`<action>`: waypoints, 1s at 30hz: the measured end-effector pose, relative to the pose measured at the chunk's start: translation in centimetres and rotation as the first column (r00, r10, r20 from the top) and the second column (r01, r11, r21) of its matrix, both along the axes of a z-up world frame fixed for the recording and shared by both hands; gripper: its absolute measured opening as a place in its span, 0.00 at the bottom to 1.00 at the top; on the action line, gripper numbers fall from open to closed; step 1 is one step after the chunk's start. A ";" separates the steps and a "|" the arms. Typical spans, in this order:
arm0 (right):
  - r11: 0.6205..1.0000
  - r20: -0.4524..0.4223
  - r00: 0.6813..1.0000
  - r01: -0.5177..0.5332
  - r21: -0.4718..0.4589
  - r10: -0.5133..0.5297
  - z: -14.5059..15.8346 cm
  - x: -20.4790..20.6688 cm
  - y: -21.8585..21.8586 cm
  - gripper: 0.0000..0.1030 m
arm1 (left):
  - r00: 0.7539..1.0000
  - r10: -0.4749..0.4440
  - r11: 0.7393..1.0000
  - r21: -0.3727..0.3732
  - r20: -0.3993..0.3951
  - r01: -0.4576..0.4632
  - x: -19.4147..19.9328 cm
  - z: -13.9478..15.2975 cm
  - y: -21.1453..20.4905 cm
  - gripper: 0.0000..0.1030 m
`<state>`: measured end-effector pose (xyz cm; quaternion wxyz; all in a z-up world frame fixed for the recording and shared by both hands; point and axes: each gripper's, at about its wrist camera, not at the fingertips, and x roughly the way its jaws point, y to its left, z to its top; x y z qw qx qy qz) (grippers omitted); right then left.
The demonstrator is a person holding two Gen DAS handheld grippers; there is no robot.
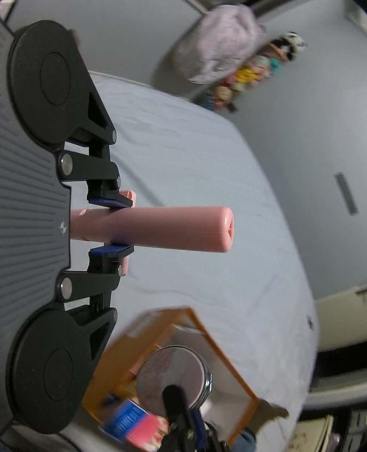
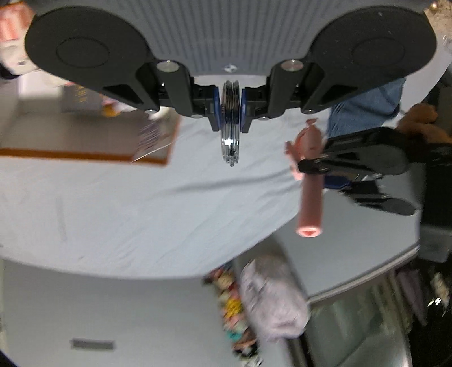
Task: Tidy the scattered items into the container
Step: 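Lift and carry the selfie stick and compact mirror over the shoebox with both tools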
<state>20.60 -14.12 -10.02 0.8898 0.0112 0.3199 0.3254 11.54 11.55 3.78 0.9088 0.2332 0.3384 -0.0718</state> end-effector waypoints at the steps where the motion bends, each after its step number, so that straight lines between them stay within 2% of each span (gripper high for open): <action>1: 0.999 0.023 0.999 0.040 0.006 -0.040 0.5 -0.1 -1.0 0.14 | 1.000 -0.021 1.000 0.003 0.014 0.021 -0.1 0.7 -0.8 0.30; 7: 0.979 0.065 0.977 0.202 0.011 -0.202 1.5 -0.1 -5.9 0.14 | 0.980 -0.185 0.982 0.057 0.074 0.181 0.4 3.2 -6.6 0.30; 14: 0.926 0.097 0.926 0.371 -0.067 -0.364 0.0 1.1 -10.8 0.14 | 0.934 -0.354 0.925 0.168 0.050 0.342 1.9 1.8 -14.2 0.30; 21: 0.887 0.085 0.893 0.449 -0.110 -0.441 -2.2 2.3 -14.4 0.14 | 0.864 -0.503 0.818 0.329 0.008 0.472 3.1 -2.0 -20.3 0.30; 24: 0.888 0.067 0.895 0.447 -0.111 -0.442 -3.0 2.2 -15.1 0.14 | 0.836 -0.548 0.766 0.385 -0.027 0.514 3.6 -3.7 -22.4 0.30; 30: 0.896 0.080 0.906 0.423 -0.135 -0.416 -4.2 3.1 -14.8 0.14 | 0.804 -0.587 0.695 0.451 -0.093 0.560 4.1 -6.7 -24.5 0.30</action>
